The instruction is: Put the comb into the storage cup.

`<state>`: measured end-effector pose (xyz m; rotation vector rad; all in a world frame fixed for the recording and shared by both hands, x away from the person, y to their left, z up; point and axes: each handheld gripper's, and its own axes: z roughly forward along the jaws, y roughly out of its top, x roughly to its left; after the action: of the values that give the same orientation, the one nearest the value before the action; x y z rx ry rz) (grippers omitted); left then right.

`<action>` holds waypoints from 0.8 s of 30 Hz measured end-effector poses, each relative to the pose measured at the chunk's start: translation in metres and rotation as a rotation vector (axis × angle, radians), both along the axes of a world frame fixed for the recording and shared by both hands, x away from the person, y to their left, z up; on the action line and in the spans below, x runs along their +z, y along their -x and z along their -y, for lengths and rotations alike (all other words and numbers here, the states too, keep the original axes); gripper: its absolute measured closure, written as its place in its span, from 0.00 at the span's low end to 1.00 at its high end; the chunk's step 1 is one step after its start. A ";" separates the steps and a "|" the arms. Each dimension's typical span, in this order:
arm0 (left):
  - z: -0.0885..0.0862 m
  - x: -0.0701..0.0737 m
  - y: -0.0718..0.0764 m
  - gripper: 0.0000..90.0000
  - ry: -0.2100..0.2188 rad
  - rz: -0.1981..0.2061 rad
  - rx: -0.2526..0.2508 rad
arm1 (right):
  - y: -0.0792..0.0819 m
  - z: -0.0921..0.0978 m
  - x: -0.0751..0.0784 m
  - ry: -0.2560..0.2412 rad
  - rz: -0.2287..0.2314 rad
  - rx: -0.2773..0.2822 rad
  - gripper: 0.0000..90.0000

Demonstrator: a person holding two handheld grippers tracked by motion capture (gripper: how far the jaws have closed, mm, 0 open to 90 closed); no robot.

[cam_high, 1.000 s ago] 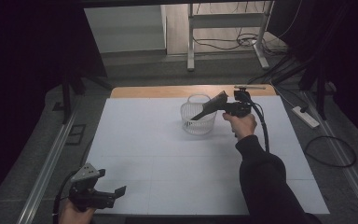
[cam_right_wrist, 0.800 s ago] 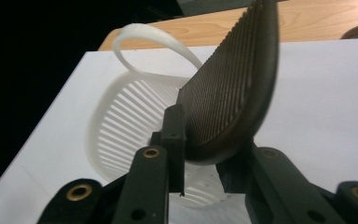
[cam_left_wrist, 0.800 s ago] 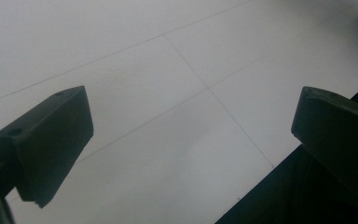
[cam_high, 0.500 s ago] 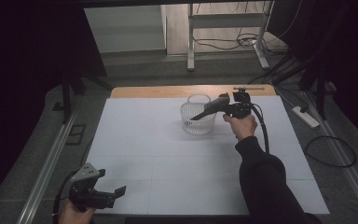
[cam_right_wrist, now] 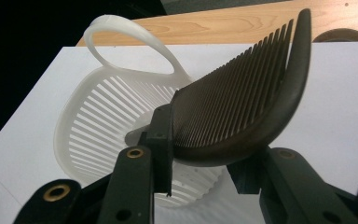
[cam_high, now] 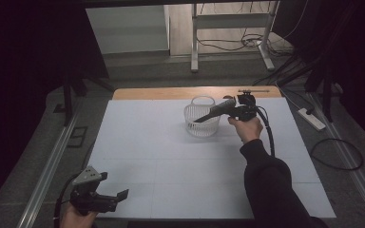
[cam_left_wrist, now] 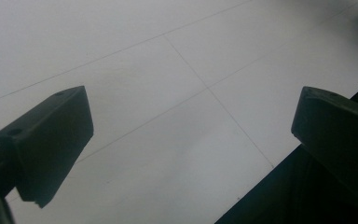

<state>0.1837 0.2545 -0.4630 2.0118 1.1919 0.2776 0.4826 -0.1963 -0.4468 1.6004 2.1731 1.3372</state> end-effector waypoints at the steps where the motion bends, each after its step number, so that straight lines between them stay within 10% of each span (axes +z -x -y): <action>1: 0.000 0.000 0.000 0.00 -0.001 0.000 -0.001 | 0.000 0.000 0.000 0.003 0.004 -0.002 0.72; 24: 0.000 0.000 0.000 0.00 -0.002 0.001 -0.001 | 0.004 -0.008 -0.001 0.072 0.038 0.026 0.26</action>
<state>0.1836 0.2544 -0.4629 2.0135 1.1906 0.2795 0.4789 -0.1887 -0.4479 1.5138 2.2009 1.2702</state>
